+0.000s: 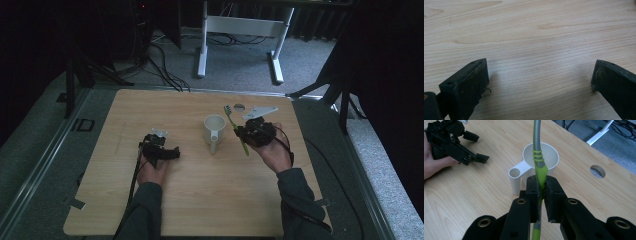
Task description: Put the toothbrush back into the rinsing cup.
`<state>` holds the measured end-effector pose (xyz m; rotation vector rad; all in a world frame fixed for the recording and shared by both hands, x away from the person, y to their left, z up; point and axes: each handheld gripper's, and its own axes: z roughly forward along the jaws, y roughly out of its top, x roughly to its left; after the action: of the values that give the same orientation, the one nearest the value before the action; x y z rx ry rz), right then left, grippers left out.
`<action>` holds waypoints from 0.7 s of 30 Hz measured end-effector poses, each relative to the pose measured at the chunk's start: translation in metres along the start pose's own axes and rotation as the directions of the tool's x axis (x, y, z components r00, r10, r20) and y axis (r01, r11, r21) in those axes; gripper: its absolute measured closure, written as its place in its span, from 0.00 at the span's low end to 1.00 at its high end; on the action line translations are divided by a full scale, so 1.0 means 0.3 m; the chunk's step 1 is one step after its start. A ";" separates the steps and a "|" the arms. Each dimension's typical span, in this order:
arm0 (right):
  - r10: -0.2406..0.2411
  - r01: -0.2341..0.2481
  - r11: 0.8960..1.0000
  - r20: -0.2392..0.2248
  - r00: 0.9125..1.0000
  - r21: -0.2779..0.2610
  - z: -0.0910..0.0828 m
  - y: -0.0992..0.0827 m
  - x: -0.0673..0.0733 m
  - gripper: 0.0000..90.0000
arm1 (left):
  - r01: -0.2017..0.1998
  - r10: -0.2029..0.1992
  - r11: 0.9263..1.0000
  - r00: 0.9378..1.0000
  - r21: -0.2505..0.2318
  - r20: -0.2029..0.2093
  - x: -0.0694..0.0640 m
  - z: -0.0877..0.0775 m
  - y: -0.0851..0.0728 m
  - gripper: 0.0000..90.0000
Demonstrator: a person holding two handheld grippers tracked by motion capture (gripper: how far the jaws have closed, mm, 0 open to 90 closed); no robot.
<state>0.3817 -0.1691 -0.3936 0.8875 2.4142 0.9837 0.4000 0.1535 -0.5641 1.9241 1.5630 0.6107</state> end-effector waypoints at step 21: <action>0.022 -0.023 0.997 -0.023 1.000 -0.068 -0.017 0.033 0.008 0.91 | -0.001 0.001 1.000 1.000 0.002 0.001 0.000 0.000 0.000 0.02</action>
<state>0.3811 -0.1647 -0.3833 0.8858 2.3782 1.0832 0.4001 0.1536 -0.5640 1.9265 1.5628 0.6090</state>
